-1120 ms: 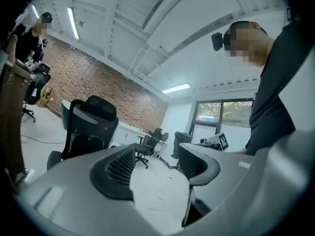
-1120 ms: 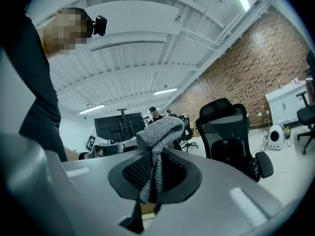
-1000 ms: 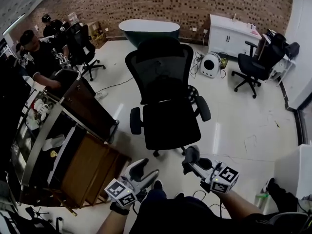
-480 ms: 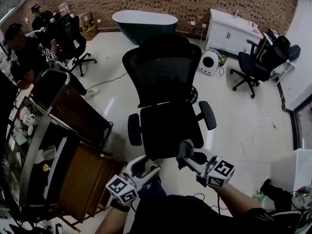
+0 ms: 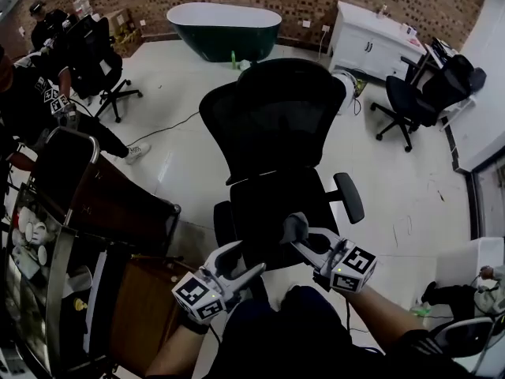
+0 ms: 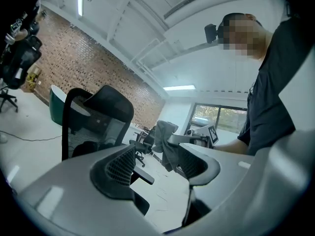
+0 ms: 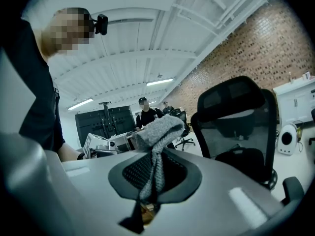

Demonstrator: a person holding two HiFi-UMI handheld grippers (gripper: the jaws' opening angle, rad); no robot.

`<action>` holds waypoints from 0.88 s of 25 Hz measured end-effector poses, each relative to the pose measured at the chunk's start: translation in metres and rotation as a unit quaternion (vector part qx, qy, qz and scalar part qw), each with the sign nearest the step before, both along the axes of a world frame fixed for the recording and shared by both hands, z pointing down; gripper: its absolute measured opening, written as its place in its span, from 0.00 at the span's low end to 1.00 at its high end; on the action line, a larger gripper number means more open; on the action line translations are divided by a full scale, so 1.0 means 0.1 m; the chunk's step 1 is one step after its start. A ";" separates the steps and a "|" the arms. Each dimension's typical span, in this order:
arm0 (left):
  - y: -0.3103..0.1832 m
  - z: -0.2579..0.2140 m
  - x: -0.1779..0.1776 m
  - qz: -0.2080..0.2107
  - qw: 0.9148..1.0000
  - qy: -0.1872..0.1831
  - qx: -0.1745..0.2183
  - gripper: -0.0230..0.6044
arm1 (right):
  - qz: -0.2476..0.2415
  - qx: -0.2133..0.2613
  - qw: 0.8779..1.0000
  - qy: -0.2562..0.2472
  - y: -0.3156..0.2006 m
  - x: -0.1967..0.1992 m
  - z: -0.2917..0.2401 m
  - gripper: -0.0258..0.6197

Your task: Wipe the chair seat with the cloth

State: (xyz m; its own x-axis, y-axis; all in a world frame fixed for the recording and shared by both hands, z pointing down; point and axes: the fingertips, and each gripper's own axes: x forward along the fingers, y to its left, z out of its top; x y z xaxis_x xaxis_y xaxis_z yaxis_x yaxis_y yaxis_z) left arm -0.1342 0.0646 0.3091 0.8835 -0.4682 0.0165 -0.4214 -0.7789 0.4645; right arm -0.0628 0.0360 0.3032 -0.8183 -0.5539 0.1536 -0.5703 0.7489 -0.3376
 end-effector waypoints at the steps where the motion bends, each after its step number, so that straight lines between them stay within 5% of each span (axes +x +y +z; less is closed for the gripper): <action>1: -0.09 0.02 0.00 0.000 1.000 0.000 -0.003 0.51 | -0.001 -0.003 1.000 0.000 -0.10 -0.02 0.03 0.09; 11: -0.78 0.46 0.02 -0.036 0.998 -0.002 -0.044 0.51 | -0.050 -0.073 0.996 0.030 -1.06 -0.26 1.00 0.09; 17: -1.24 1.08 0.04 -0.066 0.994 -0.010 -0.081 0.52 | -0.101 -0.126 0.982 0.096 -1.73 -0.62 2.21 0.09; 22: -1.49 1.48 0.19 -0.085 0.992 -0.007 -0.096 0.51 | -0.145 -0.114 0.962 0.202 -2.22 -0.84 3.42 0.09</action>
